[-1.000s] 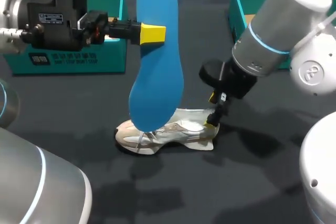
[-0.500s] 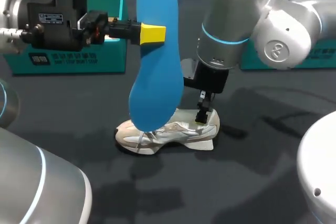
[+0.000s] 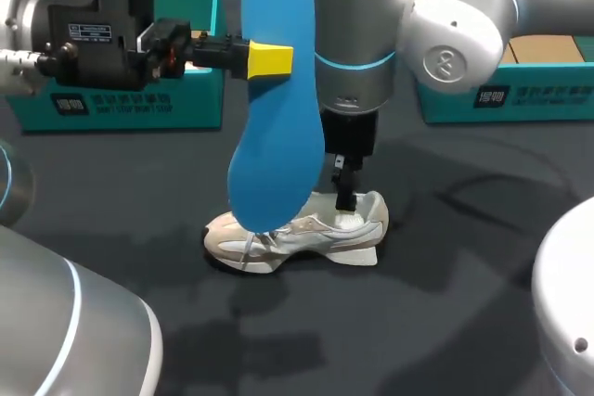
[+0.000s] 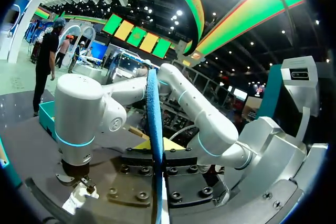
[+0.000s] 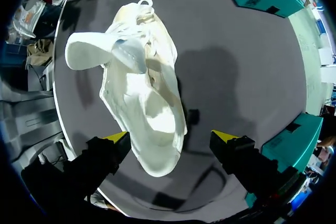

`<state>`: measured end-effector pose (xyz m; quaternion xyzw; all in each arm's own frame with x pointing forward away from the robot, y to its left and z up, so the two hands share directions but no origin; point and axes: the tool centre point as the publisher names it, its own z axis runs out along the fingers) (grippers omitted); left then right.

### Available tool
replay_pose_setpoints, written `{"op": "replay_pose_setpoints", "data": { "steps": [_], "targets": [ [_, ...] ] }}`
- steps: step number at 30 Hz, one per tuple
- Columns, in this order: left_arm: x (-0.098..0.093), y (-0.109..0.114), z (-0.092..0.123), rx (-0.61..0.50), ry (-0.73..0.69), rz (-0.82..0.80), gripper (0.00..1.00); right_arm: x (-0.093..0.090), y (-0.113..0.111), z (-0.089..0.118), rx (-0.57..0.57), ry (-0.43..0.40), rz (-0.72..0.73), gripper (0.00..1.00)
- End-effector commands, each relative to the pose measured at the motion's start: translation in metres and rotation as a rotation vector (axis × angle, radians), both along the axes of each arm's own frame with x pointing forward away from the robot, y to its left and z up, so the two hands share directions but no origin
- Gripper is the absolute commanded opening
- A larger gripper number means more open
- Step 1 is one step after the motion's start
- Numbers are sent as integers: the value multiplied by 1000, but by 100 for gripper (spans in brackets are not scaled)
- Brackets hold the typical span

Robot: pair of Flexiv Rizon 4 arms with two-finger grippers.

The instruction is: Take the shoe out of the shoebox, open the shoe tongue, remove and reinsert the insole, then place the shoe into the shoebox

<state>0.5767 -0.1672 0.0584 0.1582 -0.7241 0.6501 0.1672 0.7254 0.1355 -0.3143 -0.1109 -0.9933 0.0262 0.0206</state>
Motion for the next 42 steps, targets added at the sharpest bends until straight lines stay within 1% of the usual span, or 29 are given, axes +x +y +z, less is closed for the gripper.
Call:
{"op": "replay_pose_setpoints", "data": {
  "steps": [1,5,16,23,30,34,41,42],
  "targets": [
    [2,-3,0,1,0,-2,0,6,8,-3,-3,-1,13,100],
    [2,-3,0,1,0,-2,0,13,14,-11,20,6,42,100],
    [2,-3,0,1,0,-2,0,13,14,-11,20,6,42,100],
    [2,-3,0,1,0,-2,0,21,27,-23,-6,40,65,100],
    [2,-3,0,1,0,-2,0,28,32,-31,-34,56,76,100],
    [2,-3,0,1,0,-2,0,32,34,-39,-39,69,87,100],
    [2,-3,0,1,0,-2,0,29,37,-50,-27,86,99,100],
    [2,-3,0,1,0,-2,0,27,37,-52,-27,89,99,98]
  ]
}}
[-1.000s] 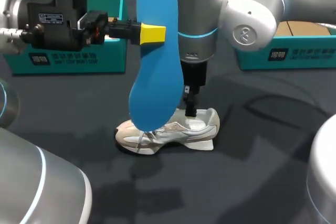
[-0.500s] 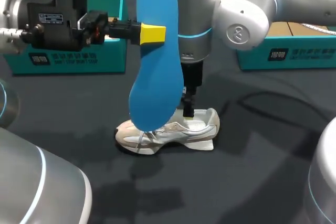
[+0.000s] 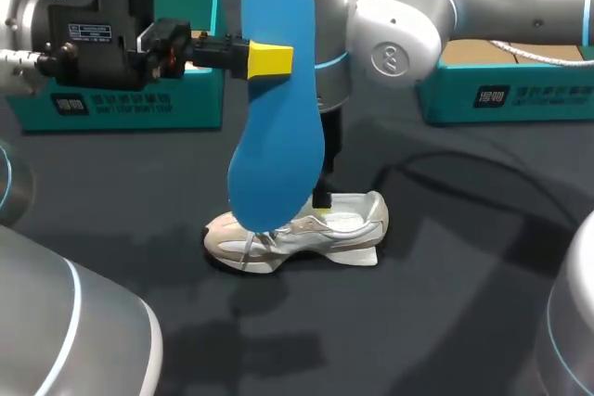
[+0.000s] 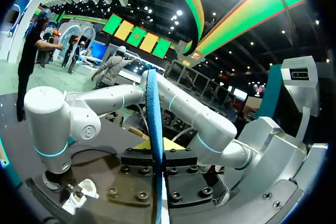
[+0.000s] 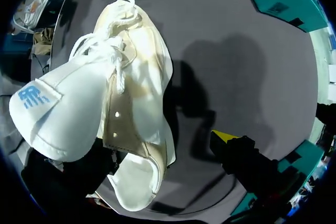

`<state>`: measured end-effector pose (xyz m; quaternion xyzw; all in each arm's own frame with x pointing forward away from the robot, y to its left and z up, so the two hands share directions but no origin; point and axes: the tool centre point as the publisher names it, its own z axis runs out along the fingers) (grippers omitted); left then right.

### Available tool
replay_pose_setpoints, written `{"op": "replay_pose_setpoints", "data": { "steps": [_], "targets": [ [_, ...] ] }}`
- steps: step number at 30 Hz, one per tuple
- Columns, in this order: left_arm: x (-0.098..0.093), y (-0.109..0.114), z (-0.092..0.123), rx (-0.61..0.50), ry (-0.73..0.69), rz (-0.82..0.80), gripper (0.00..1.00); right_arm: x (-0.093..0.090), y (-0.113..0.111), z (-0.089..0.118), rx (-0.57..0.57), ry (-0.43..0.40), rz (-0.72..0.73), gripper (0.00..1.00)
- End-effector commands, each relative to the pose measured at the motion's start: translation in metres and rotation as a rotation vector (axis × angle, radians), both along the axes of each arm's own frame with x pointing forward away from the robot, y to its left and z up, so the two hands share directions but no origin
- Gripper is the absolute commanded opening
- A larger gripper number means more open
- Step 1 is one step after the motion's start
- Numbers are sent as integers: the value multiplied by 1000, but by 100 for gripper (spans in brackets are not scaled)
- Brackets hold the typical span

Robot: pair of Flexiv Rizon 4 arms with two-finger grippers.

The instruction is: Take the shoe out of the shoebox, open the shoe tongue, remove and reinsert the insole, then place the shoe into the shoebox

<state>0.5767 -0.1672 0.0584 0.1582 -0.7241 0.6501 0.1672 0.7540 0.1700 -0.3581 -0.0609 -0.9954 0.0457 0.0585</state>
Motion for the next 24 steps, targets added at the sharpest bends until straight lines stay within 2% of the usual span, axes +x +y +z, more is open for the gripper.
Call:
{"op": "replay_pose_setpoints", "data": {
  "steps": [1,7,9,10,11,12,13,14,24],
  "targets": [
    [2,-3,0,1,0,-2,0,-2,2,-9,0,11,-1,95],
    [2,-3,0,1,0,-2,0,-6,3,-15,3,28,4,87],
    [2,-3,0,1,0,-2,0,-7,3,-17,3,34,4,76],
    [2,-3,0,1,0,-2,0,-7,3,-18,3,37,5,66],
    [2,-3,0,1,0,-2,0,-7,3,-19,3,38,5,46],
    [2,-3,0,1,0,-2,0,-8,3,-19,4,39,5,35],
    [2,-3,0,1,0,-2,0,-8,3,-20,5,40,5,15],
    [2,-3,0,1,0,-2,0,-9,3,-20,5,41,6,0],
    [2,-3,0,1,0,-2,0,-15,0,-13,-10,48,8,0]
  ]
}}
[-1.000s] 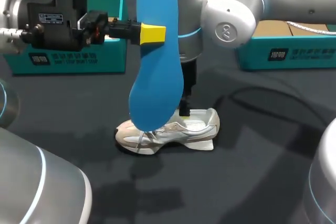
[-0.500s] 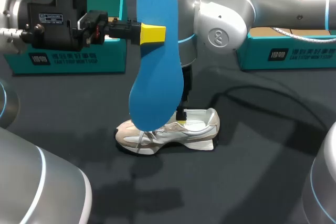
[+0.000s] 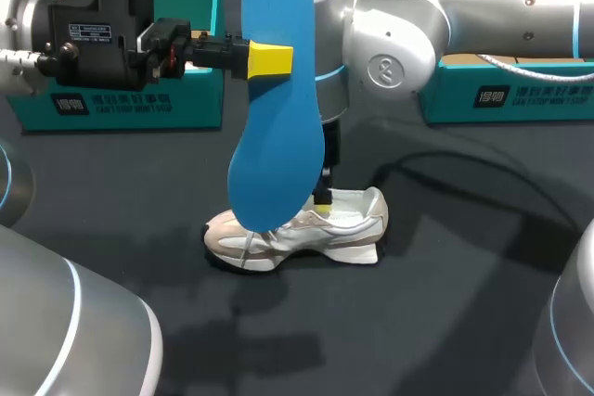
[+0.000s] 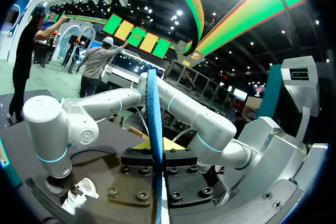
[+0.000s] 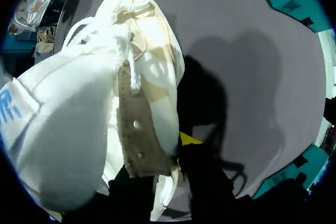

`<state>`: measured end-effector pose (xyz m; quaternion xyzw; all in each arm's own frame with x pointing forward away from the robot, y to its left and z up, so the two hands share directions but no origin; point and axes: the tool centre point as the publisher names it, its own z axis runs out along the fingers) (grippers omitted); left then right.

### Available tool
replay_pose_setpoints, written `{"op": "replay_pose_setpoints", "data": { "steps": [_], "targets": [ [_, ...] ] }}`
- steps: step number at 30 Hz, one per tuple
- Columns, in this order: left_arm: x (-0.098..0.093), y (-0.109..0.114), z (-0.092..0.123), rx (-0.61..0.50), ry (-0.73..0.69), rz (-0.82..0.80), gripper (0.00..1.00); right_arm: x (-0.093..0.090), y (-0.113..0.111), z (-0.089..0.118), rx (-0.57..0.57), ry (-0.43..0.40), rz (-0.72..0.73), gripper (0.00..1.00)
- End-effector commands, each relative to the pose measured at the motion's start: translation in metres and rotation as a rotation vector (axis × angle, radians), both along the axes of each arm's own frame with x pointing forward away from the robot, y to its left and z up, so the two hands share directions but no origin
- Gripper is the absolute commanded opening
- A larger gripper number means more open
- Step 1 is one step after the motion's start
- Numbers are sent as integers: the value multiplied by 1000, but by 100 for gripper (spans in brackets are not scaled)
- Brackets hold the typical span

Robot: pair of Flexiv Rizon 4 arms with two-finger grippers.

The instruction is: Take the shoe out of the shoebox, open the shoe tongue, remove and reinsert the insole, then place the shoe into the shoebox

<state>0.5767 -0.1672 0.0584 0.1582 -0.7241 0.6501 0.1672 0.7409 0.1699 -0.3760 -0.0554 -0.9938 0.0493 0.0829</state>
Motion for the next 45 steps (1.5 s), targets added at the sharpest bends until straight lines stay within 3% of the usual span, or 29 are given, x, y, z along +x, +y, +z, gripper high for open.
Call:
{"op": "replay_pose_setpoints", "data": {
  "steps": [1,15,25,28,41,45],
  "targets": [
    [2,-3,0,1,0,-2,0,-3,-1,6,-7,-1,-1,0],
    [2,-3,0,1,0,-2,0,-17,-13,32,4,7,-95,0],
    [2,-3,0,1,0,-2,0,-28,-30,59,53,-26,-410,0],
    [2,-3,0,1,0,-2,0,-32,-26,62,60,-60,-547,0],
    [2,-3,0,1,0,-2,0,-32,-26,62,60,-60,-547,0],
    [2,-3,0,1,0,-2,0,-28,-17,55,77,-60,-736,0]
  ]
}}
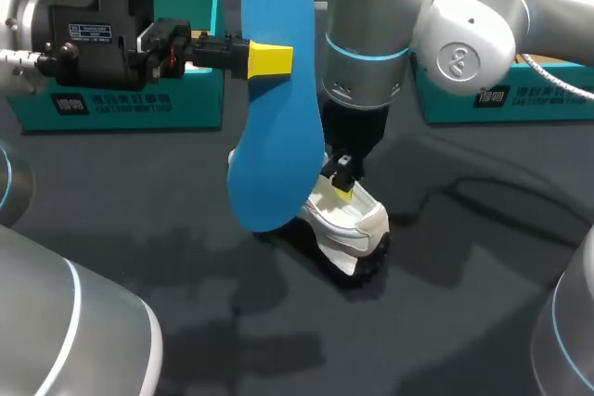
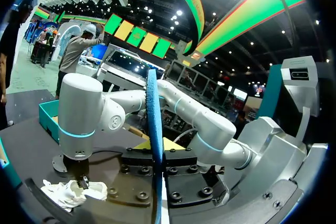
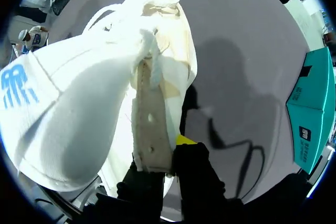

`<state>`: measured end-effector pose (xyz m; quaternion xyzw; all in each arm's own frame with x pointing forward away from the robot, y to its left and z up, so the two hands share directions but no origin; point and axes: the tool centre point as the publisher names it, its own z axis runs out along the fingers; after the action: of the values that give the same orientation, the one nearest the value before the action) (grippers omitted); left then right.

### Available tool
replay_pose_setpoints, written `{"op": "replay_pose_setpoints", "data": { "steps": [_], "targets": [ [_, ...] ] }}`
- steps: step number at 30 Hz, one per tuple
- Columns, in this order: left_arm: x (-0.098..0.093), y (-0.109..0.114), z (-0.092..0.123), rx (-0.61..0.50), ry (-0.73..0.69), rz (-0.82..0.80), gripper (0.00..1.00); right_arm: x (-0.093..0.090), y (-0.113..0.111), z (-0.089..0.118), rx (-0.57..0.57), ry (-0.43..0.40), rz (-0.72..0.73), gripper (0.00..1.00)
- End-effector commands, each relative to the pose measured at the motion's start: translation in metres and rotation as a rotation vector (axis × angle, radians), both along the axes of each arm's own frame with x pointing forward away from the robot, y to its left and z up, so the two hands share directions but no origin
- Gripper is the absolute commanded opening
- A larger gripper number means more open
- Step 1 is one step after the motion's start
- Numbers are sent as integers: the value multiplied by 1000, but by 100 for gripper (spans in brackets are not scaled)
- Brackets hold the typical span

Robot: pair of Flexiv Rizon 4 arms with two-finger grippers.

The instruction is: Take the shoe out of the shoebox, open the shoe tongue, remove and reinsert the insole, then place the shoe into the shoebox

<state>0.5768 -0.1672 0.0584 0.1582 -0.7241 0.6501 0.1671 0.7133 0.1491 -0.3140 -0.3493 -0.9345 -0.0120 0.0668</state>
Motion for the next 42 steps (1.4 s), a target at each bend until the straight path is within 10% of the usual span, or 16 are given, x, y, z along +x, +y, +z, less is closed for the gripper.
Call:
{"op": "replay_pose_setpoints", "data": {
  "steps": [1,42],
  "targets": [
    [2,-3,0,1,0,-2,0,0,6,-7,22,-3,-161,0],
    [2,-3,0,1,0,-2,0,-4,14,-9,32,-61,-721,0]
  ]
}}
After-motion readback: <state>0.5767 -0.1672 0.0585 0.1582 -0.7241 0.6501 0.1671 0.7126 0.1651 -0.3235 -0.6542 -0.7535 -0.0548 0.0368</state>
